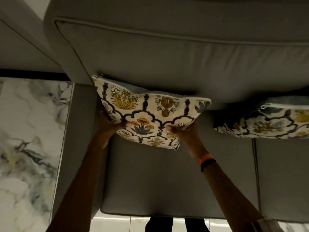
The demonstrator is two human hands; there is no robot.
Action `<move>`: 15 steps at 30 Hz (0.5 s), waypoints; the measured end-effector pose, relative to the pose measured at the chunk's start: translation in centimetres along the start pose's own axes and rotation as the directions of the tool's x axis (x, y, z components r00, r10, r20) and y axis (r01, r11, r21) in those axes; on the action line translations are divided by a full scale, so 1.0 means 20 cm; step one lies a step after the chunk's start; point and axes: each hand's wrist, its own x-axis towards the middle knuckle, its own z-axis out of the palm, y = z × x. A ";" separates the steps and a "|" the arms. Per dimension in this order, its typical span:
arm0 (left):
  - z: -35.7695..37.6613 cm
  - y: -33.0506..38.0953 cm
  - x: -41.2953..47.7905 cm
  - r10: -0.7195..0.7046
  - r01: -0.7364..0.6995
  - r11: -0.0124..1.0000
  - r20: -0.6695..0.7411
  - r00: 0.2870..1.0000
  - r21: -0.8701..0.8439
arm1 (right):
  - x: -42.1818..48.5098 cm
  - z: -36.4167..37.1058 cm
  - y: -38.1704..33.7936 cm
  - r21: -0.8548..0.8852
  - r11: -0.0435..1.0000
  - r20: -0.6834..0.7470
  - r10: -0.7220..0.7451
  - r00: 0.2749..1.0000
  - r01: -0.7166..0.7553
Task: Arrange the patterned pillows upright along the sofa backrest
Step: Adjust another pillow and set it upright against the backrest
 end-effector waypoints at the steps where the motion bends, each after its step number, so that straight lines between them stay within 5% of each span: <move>1: 0.00 0.02 0.00 0.020 -0.020 1.000 -0.007 1.000 -0.015 | 0.01 0.01 -0.01 -0.018 1.000 -0.006 -0.021 1.000 0.021; 6: 0.10 -0.03 -0.07 -0.010 0.008 1.000 -0.154 0.988 -0.019 | 0.05 0.01 0.03 -0.049 0.998 -0.050 -0.044 0.998 0.041; 15: 0.27 -0.18 -0.24 -0.101 0.089 0.995 -0.273 0.957 -0.055 | 0.10 -0.17 0.01 -0.274 0.931 0.097 -0.222 0.970 0.241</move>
